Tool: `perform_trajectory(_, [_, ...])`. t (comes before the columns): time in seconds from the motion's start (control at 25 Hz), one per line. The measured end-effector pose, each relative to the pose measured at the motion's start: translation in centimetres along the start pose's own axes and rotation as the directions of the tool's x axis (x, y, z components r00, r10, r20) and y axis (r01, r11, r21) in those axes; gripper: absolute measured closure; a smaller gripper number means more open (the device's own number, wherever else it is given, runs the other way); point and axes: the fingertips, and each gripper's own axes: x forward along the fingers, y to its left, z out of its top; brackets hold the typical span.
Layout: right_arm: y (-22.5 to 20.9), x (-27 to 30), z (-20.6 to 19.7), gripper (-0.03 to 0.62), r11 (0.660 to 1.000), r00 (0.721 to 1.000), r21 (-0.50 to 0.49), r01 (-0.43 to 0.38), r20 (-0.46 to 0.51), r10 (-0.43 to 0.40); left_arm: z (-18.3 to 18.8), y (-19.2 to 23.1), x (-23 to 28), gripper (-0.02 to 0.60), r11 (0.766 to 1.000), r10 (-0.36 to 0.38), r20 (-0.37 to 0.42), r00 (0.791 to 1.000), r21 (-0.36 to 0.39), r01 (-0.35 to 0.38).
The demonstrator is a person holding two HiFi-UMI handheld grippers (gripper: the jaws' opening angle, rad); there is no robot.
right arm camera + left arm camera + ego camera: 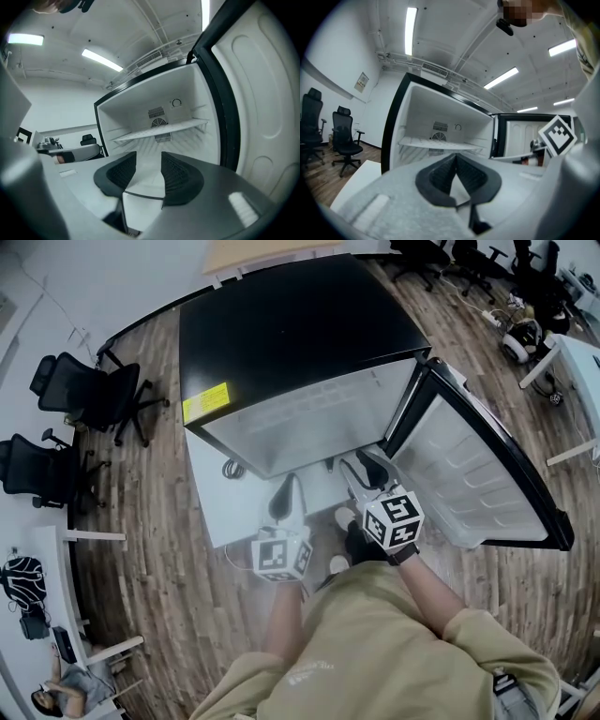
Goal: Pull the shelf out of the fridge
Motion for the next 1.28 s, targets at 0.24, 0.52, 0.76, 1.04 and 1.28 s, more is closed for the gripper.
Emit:
perform_trajectory(0.24, [-0.1, 2.2, 0.5, 0.301, 0.995, 0.998, 0.079, -0.065, 0.027, 0.063, -0.3, 0.0, 0.7, 0.580, 1.000, 0.015, -0.014, 1.000, 0.005, -0.015])
perform_trajectory(0.52, [-0.8, 5.8, 1.8, 0.209, 0.940, 0.983, 0.308, -0.149, 0.148, 0.107, -0.3, 1.7, 0.9, 0.580, 0.998, 0.059, -0.018, 0.998, 0.019, -0.059])
perform_trajectory(0.76, [-1.3, 8.7, 2.5, 0.174, 0.850, 0.972, 0.487, -0.199, 0.211, 0.106, -0.3, 3.4, 1.1, 0.580, 0.994, 0.105, -0.023, 0.994, 0.017, -0.105])
perform_trajectory(1.04, [-2.3, 11.7, 4.9, 0.171, 0.680, 0.915, 0.652, -0.335, 0.397, 0.070, -0.7, 4.6, 1.2, 0.580, 0.991, 0.133, -0.034, 0.990, 0.011, -0.133])
perform_trajectory(1.28, [-4.3, 14.3, 3.6, 0.218, 0.545, 0.923, 0.774, -0.322, 0.386, -0.003, -1.0, 5.3, 1.0, 0.580, 0.988, 0.155, -0.046, 0.987, 0.011, -0.155])
